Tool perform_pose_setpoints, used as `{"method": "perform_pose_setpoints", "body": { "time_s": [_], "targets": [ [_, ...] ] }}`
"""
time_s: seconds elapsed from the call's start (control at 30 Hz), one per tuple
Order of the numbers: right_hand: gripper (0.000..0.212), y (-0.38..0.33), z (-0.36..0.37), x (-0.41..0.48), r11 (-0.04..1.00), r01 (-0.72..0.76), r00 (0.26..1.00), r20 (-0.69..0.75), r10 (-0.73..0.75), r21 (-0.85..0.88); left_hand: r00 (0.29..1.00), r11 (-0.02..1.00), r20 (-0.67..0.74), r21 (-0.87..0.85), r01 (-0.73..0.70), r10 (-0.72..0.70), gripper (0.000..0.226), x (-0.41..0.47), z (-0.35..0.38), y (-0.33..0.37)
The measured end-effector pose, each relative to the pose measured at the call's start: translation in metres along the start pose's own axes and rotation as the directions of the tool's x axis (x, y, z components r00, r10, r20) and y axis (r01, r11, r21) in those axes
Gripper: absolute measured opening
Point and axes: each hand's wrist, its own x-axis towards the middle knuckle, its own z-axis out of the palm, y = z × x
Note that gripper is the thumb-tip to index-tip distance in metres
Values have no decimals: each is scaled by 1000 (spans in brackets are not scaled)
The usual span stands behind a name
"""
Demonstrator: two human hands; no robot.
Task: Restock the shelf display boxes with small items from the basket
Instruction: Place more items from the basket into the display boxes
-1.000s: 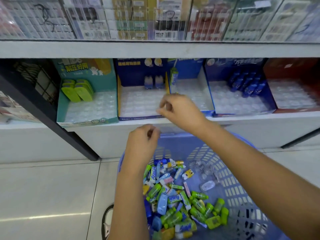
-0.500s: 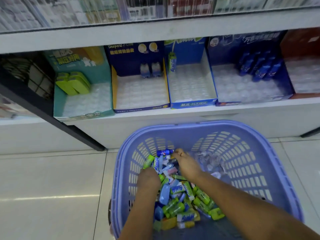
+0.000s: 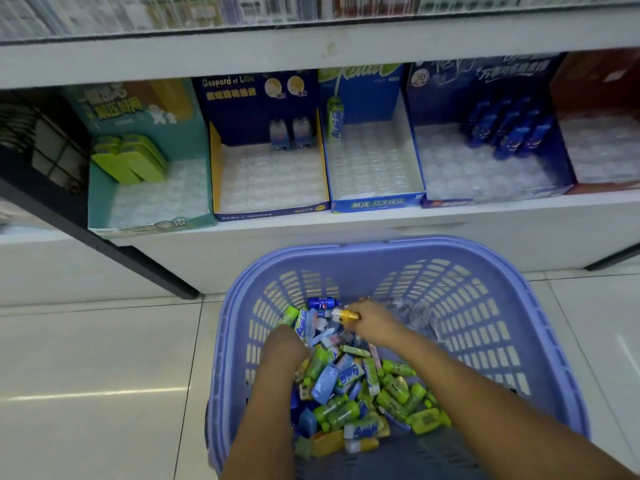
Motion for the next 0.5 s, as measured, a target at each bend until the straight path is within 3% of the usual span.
{"method": "perform_pose_setpoints", "body": {
  "time_s": [0.03, 0.1, 0.17, 0.23, 0.33, 0.4, 0.5],
  "targets": [
    [15, -6, -11, -7, 971, -49, 997, 65, 35, 233, 1000, 999, 10, -45, -21, 22, 21, 0, -8, 1],
    [6, -20, -38, -24, 764, -94, 989, 148, -2, 639, 996, 983, 26, -160, -85, 90, 35, 0, -27, 2],
    [21, -39, -67, -40, 587, -43, 986, 131, -107, 809, 980, 920, 19, -348, -180, 199, 37, -10, -49, 6],
    [25, -64, -94, -51, 554, 70, 984, 35, -176, 829, 947, 773, -6, -576, -266, 322, 30, -28, -72, 12],
    [18, -106, -135, -63, 571, 318, 947, -228, -225, 757, 886, 497, -86, -801, -333, 456, 27, -56, -108, 19],
    [15, -131, -157, -67, 649, 457, 885, -388, -259, 608, 883, 328, -220, -869, -371, 415, 26, -69, -130, 17],
    [19, -165, -180, -51, 723, 548, 785, -557, -271, 421, 876, 132, -387, -890, -436, 288, 26, -78, -148, 9]
  ]
}}
